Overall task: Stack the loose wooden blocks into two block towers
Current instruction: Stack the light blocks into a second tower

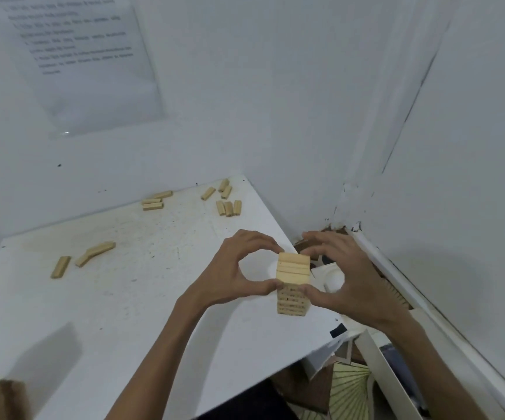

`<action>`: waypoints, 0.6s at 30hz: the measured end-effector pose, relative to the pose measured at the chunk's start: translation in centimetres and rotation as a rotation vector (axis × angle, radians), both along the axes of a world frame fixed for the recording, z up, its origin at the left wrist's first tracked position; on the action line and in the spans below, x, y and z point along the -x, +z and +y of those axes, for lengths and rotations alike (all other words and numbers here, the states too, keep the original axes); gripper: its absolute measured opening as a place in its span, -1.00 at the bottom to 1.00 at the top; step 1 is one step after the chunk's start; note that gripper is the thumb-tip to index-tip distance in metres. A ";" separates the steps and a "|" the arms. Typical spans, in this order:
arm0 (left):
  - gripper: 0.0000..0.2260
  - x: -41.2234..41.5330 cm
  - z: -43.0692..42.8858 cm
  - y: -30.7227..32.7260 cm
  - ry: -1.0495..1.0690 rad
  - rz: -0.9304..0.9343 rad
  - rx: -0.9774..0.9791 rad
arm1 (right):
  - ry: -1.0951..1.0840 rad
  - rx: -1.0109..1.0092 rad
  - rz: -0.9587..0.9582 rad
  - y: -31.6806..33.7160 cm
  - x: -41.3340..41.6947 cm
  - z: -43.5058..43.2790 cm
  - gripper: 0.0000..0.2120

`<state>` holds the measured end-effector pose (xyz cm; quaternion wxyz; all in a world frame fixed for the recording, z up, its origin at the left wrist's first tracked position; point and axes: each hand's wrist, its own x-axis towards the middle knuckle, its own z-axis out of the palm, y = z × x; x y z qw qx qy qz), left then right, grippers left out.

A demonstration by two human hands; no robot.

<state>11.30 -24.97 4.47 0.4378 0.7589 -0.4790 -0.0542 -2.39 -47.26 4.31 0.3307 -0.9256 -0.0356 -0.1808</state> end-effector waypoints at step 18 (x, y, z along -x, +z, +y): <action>-0.56 -0.7 -0.7 -2.0 -0.002 0.051 -0.022 | -0.045 0.017 0.004 -1.3 0.0 0.0 -0.45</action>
